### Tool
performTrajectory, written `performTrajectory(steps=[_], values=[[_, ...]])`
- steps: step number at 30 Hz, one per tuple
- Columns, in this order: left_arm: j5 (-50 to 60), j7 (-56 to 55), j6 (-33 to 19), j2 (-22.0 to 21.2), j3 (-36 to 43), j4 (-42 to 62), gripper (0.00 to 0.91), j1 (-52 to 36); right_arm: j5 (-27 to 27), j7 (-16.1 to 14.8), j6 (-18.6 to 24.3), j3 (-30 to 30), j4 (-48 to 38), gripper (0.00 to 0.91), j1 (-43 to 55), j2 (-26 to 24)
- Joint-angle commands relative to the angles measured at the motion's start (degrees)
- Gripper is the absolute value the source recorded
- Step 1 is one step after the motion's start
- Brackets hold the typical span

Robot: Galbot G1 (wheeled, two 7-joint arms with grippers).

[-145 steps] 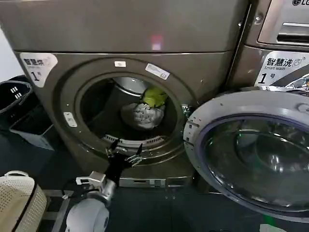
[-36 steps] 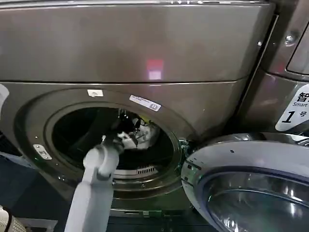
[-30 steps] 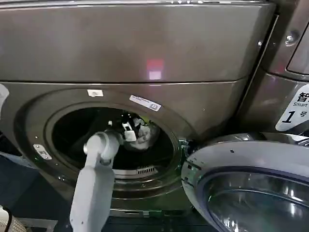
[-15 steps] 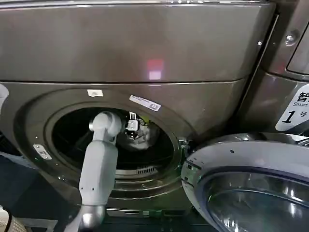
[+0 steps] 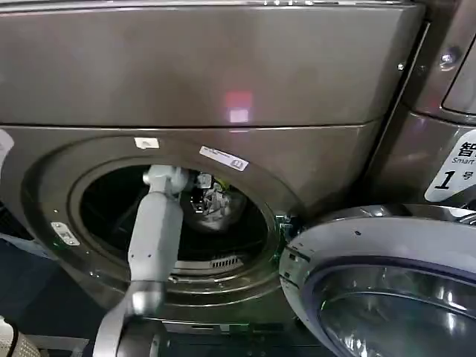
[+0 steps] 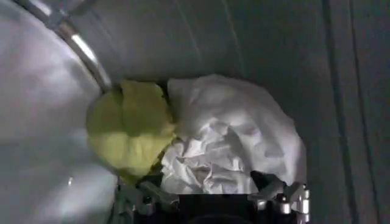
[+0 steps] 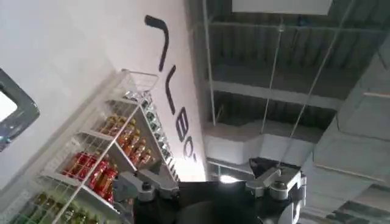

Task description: Grasp the clothes from the dryer.

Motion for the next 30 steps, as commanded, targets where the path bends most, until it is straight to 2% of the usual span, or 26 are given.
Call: performTrajectory(steps=[1, 8, 18, 30], values=[[-2.76, -1.59, -0.02, 0.48, 6.42, 11.26, 0.907, -4.89, 0.52, -0.10, 0.02, 0.26, -0.09, 0.907, -0.38, -0.06], [-3.52, -4.09, 0.67, 0.23, 7.89, 14.54, 0.907, -6.41, 1.32, -0.27, 0.05, 1.00, -0.07, 0.907, -1.15, 0.08], [-4.81, -9.77, 4.66, 1.84, 8.94, 19.20, 0.907, -8.25, 2.01, -0.49, -0.05, 0.61, 1.06, 0.907, -1.08, 0.58], [-14.52, -18.60, 5.54, 1.92, 15.36, 20.42, 0.907, -8.29, 2.57, -0.88, -0.07, 0.39, 1.71, 0.907, -1.17, 0.81]])
